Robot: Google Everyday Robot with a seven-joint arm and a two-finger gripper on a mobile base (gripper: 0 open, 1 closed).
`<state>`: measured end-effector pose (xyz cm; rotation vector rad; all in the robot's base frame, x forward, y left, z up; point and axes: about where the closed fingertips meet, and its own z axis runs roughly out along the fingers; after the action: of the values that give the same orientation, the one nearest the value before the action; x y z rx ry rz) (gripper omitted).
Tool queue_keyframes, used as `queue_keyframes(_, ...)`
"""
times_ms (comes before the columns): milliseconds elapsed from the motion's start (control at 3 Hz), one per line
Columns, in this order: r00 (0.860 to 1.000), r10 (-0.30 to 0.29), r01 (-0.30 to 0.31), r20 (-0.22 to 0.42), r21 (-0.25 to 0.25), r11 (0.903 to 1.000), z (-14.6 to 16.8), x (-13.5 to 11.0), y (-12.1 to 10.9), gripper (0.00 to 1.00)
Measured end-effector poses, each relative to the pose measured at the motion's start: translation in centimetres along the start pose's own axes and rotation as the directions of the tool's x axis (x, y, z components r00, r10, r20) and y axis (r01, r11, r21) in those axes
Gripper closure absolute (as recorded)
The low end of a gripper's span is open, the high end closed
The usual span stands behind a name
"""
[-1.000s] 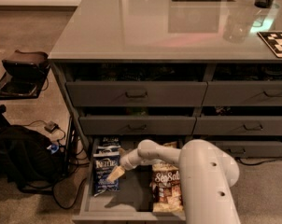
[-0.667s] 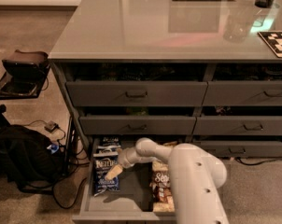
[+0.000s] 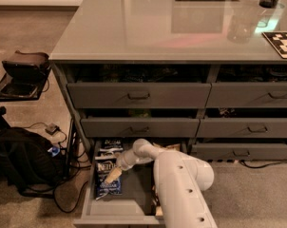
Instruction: Pick blue chip bag from bottom drawer and place on counter
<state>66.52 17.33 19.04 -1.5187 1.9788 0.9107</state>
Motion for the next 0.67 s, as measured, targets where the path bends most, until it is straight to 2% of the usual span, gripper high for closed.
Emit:
queue_keyframes(333, 0.999, 0.016, -0.017, -0.031, -0.004, 0.9999, 1.01, 0.51, -0.25, 0.00)
queue_keyframes(667, 0.996, 0.030, -0.029, -0.087, 0.010, 0.9995, 1.96, 0.84, -0.47, 0.19)
